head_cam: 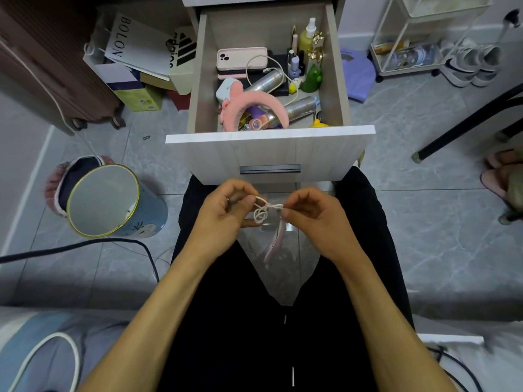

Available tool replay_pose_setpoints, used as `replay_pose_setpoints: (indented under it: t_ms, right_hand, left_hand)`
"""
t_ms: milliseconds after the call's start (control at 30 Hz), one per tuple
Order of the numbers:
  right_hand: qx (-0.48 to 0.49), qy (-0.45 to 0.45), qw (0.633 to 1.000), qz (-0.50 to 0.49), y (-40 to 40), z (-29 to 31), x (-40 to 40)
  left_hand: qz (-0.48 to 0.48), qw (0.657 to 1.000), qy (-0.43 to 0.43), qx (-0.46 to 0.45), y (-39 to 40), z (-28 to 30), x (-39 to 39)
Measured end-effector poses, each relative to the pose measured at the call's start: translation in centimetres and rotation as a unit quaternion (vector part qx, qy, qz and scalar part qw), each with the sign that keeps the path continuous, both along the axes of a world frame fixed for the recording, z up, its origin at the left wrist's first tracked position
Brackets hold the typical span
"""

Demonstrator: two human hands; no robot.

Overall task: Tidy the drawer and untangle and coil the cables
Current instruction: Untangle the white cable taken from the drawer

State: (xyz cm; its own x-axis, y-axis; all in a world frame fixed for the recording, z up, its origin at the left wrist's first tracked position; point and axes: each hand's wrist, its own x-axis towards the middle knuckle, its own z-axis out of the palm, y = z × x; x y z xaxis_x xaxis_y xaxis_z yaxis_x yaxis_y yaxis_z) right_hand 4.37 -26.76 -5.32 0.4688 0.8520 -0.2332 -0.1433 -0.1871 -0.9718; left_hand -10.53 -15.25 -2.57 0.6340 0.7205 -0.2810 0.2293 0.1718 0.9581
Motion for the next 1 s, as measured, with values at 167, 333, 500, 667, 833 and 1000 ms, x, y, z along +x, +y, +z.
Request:
replay_pose_setpoints:
  t_ms: [167, 333, 500, 667, 833, 1000]
  right_hand:
    - [0.025, -0.012, 0.999, -0.041, 0.1, 0.3, 0.0]
    - [0.029, -0.015, 0.999, -0.037, -0.2, 0.1, 0.1]
    - [0.013, -0.075, 0.997, -0.007, -0.7, -0.5, 0.6]
    - [-0.078, -0.266, 0.957, 0.089, -1.0, -1.9, 1.2]
    - [-0.105, -0.274, 0.950, 0.104, -0.8, -1.8, 1.1]
    - [-0.060, 0.036, 0.995, -0.069, -0.3, -1.4, 0.8]
  left_hand:
    - [-0.021, 0.999, -0.001, -0.028, -0.7, 0.1, 0.0]
    - [-0.049, 0.996, 0.068, 0.018, -1.4, -0.9, 0.3]
    - [-0.030, 0.985, 0.121, 0.119, -0.7, -2.0, 0.2]
    - [0.015, 0.986, 0.104, 0.129, 0.4, -2.4, -0.9]
    - [0.035, 0.987, 0.096, 0.121, 0.8, -2.7, -1.3]
    - [0.027, 0.984, 0.112, 0.135, 0.6, -3.6, -1.4]
